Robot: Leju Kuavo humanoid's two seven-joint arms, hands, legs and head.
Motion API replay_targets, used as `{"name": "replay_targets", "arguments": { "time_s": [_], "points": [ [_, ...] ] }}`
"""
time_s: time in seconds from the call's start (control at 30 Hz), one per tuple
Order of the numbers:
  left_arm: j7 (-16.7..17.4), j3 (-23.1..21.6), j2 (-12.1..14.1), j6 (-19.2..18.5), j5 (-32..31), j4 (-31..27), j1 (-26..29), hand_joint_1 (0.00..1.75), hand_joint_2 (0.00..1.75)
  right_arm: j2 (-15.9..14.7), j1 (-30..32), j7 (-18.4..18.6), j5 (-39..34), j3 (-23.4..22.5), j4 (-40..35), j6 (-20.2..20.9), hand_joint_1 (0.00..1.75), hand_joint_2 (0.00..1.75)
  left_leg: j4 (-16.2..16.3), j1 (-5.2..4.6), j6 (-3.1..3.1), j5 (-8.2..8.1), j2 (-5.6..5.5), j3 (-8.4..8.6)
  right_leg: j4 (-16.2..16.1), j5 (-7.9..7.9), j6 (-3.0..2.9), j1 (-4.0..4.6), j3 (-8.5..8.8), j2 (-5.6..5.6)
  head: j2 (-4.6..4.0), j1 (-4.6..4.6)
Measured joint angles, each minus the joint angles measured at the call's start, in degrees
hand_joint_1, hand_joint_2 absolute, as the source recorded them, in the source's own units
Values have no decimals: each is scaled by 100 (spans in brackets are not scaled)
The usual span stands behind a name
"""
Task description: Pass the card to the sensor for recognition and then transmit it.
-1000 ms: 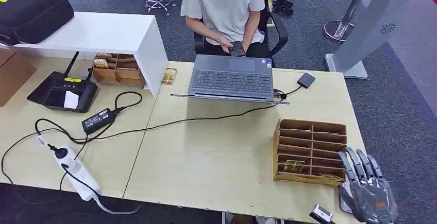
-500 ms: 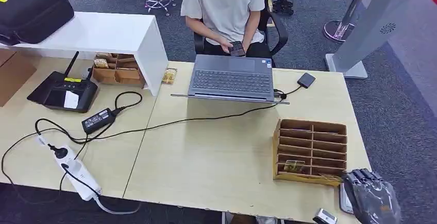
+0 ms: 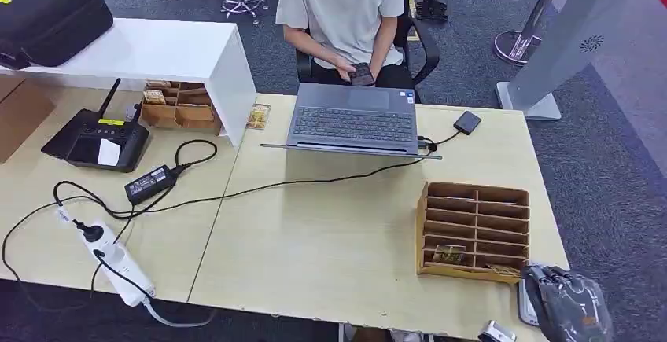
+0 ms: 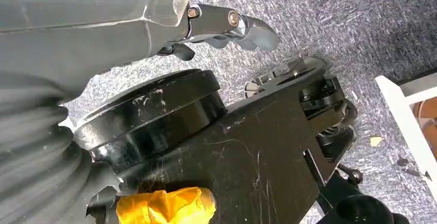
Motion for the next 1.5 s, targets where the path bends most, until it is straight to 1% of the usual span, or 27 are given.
{"name": "replay_targets", "arguments": {
  "time_s": [0.33, 0.47, 0.53, 0.6, 0.73, 0.83, 0.97, 1.0, 1.03, 1.1, 1.17, 1.2, 1.37, 1.5],
  "points": [
    [24, 0, 0, 0, -2, 0, -1, 0, 175, 9, 6, -18, 75, 0, -11, 0, 175, 175, 0, 0, 0, 0, 0, 0, 0, 0, 0, 0, 0, 0, 0, 0],
    [55, 0, 0, 2, -9, 0, -3, 0, 175, 112, 24, -287, 236, -94, -256, 0, 175, 175, 0, 0, 0, 0, 0, 1, 0, 0, 0, 0, 0, 0, 0, 0],
    [55, 0, 0, 7, -13, 0, -3, 0, 175, 142, 61, -304, 253, -99, -411, 0, 175, 175, 0, 0, 0, 0, -1, 0, 1, 0, 0, 0, 0, -1, 0, 0],
    [55, 0, 0, 7, -17, 0, -5, 0, 175, 157, 107, -264, 326, -85, -610, 0, 175, 175, 0, 0, 0, 0, 0, 0, 1, 0, 0, 0, 0, 0, 0, -2],
    [55, 2, 0, 13, -20, 0, -6, 0, 175, 166, 204, -61, 446, 59, -888, 0, 175, 175, 0, 0, 0, 0, 0, 0, 1, 0, 0, 0, 0, 0, 0, -2],
    [57, 4, 0, 13, -20, 0, -5, 0, 175, 168, 247, 33, 509, 181, -983, 0, 175, 175, 0, 0, 0, 0, 0, -1, 0, 0, 0, 0, 0, 0, 0, 0],
    [55, 4, 0, 13, -22, 0, -6, 0, 175, 168, 261, 61, 494, 260, -1016, 0, 175, 175, 0, 0, 0, 0, 0, 0, 0, 0, 0, 0, 0, 0, 2, 0],
    [55, 4, 0, 13, -22, 0, -6, 0, 175, 168, 267, 63, 481, 278, -1025, 0, 49, 175, 0, 0, 0, 0, 0, 0, 0, 0, 0, 0, 0, 0, 0, 0],
    [55, 4, 0, 13, -22, 0, -6, 0, 175, 168, 268, 74, 470, 295, -1027, 0, 0, 175, 0, 0, 0, 0, 0, 0, 0, 0, 0, 0, 0, 0, 0, 0],
    [55, 4, 0, 15, -22, 0, -6, 0, 175, 160, 270, 175, 419, 335, -1027, 0, 0, 175, 0, 0, 0, 0, 0, 0, 0, 0, 0, 0, 1, 0, 0, -2],
    [57, 4, 0, 17, -22, 0, -7, 0, 175, 55, 261, 554, 422, 496, -1017, 0, 0, 175, 0, 0, 0, 0, 0, 0, 0, 0, 0, 0, 1, 0, 2, -2],
    [59, 4, 0, 17, -22, 0, -7, 0, 175, 31, 251, 634, 442, 562, -1001, 0, 0, 175, 0, 1, 0, 0, 0, 0, 0, 0, 0, 1, 1, 0, 0, 4],
    [59, 4, 0, 15, -22, 0, -7, 0, 175, 13, 229, 643, 494, 728, -927, 0, 0, 175, 0, 0, 0, 0, -1, -1, 0, 0, 0, 0, 1, -1, 0, 0],
    [61, 4, 0, 15, -22, 0, -8, 0, 175, 7, 226, 632, 492, 763, -898, 0, 0, 175, 0, 0, 0, 0, -1, -1, 0, 0, 0, 0, 1, -1, 0, 0]
  ]
}}
